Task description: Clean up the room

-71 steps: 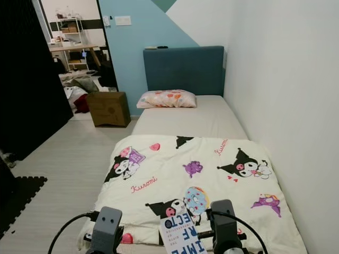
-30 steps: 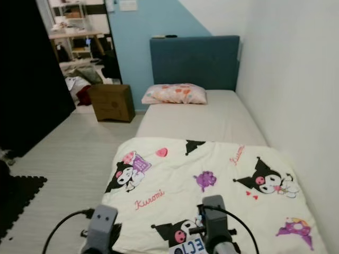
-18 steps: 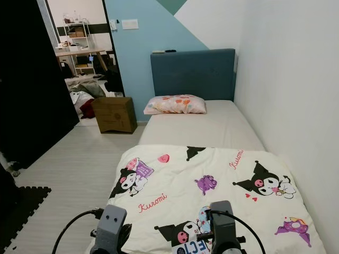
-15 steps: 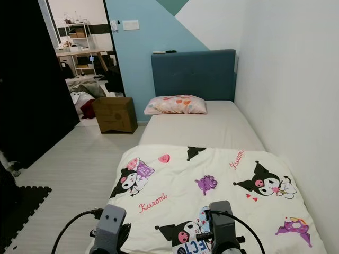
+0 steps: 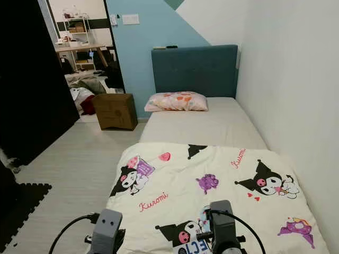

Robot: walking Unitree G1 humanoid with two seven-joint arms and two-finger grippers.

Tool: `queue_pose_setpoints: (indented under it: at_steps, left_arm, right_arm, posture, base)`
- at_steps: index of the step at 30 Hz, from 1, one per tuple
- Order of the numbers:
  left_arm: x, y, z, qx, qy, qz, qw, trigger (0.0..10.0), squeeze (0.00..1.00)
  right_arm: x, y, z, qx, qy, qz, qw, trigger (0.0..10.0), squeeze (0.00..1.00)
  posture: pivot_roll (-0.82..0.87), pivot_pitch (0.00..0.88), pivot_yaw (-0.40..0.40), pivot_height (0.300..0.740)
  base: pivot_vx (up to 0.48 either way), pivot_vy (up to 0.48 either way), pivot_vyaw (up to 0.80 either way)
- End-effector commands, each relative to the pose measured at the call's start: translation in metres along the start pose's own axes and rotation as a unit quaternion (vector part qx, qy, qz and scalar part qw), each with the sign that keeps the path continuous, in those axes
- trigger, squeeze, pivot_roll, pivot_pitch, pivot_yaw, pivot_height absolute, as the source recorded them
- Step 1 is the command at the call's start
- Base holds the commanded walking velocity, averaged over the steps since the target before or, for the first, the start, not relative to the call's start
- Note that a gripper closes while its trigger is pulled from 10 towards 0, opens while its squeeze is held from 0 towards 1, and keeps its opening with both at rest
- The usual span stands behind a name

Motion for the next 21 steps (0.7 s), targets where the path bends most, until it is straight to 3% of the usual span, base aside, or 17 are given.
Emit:
queue_pose_setpoints:
  at_steps: [1,14,21]
  left_arm:
    - [-0.0087,0.0014,0.0028,0.003,0.016,0.005,1.0,10.0,0.0]
    - [-0.009,0.0011,0.0034,0.002,0.017,0.004,1.0,10.0,0.0]
    - [-0.0098,0.0011,0.0034,0.006,0.022,0.001,1.0,10.0,0.0]
  right_arm:
    - [-0.0053,0.0048,0.0006,0.007,0.009,-0.008,1.0,10.0,0.0]
    - [-0.0066,0.0049,0.0022,0.005,0.011,-0.011,1.0,10.0,0.0]
    - [-0.007,0.0041,0.0029,0.006,0.013,-0.01,1.0,10.0,0.0]
  posture:
    - [-0.1,0.096,0.035,0.74]
    - [-0.1,0.105,0.042,0.74]
    - [-0.1,0.112,0.04,0.74]
  base:
    - [-0.266,0.0,0.0]
    - [-0.318,0.0,0.0]
    - [0.0,0.0,0.0]
Point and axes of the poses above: a point about 5 cm out from each wrist's last joint towards the gripper, its own z axis pointing back from the gripper into the wrist, its own x axis along the axis of the wrist's last joint, y = z × x, the point moved 2 cm from there along -z, pointing out of the wrist towards the gripper, and after that the axes turned 9 degrees about z, right-handed, at the moved point
